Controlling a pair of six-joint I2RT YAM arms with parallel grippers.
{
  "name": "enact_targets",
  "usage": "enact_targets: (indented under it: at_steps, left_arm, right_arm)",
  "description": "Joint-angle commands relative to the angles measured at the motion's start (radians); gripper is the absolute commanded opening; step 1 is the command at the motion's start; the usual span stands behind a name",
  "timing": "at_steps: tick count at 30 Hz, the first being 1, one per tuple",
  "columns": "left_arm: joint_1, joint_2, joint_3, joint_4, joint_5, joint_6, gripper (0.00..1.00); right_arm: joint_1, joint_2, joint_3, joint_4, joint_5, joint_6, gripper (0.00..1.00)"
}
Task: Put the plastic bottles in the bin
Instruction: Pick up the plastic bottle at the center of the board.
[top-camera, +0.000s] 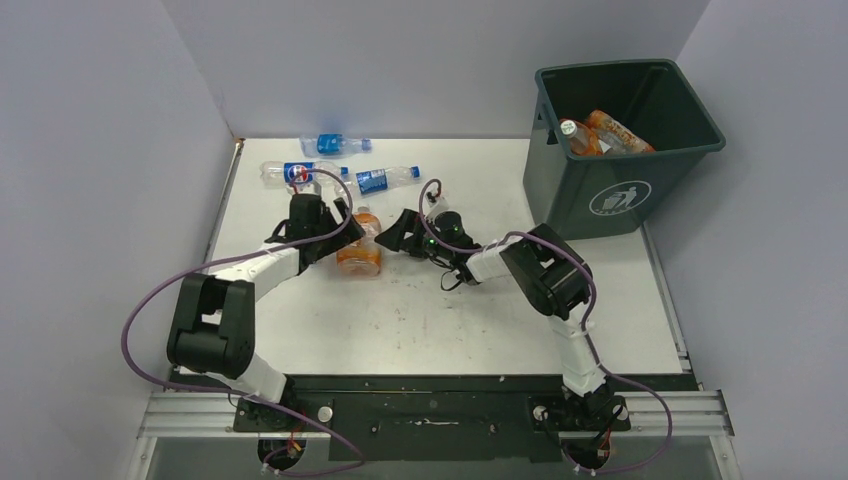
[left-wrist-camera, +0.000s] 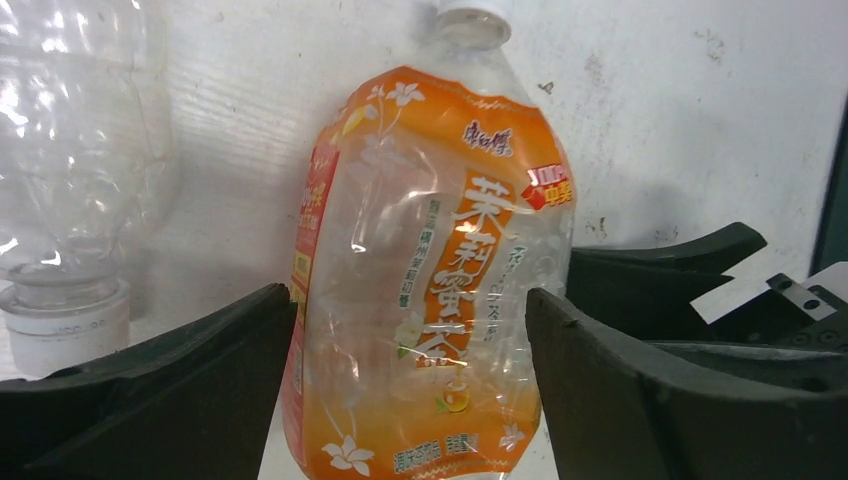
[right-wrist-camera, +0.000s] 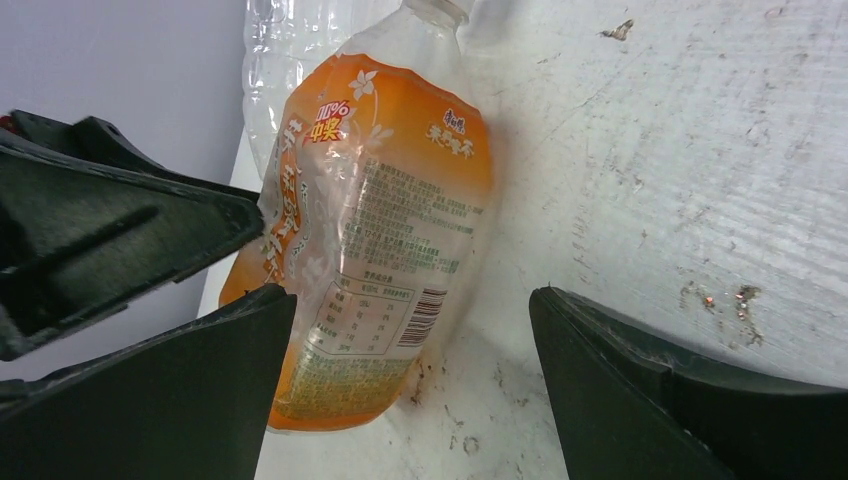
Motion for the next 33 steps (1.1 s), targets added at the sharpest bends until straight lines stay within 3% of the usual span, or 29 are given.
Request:
enact_targets:
  at_steps: [1, 10, 17, 24, 29, 33]
  left_arm:
    - [0.002, 0.033, -0.034, 0.073, 0.023, -0.039, 0.81]
    - [0.001, 0.052, -0.102, 0.103, -0.006, -0.078, 0.61]
    - [0.007, 0.065, -0.128, 0.150, 0.029, -0.112, 0.46]
    - [0.006, 0.068, -0.156, 0.220, 0.106, -0.136, 0.38]
    - [-0.005, 0.076, -0.172, 0.272, 0.165, -0.167, 0.36]
    - [-0.022, 0.065, -0.191, 0.304, 0.187, -0.181, 0.35]
  right_arm:
    - [-0.002, 0.027, 0.002, 0.089, -0.032, 0.096, 0.92]
    - [0.007, 0.003, -0.077, 0.134, -0.046, 0.152, 0.90]
    - [0.015, 0.023, -0.042, 0.055, -0.071, 0.167, 0.90]
    - [0.031, 0.074, 0.014, 0.010, -0.078, 0.191, 0.90]
    - [0.037, 0.101, 0.035, 0.034, -0.094, 0.223, 0.98]
    - [0.037, 0.101, 0.012, 0.096, -0.105, 0.249, 0.78]
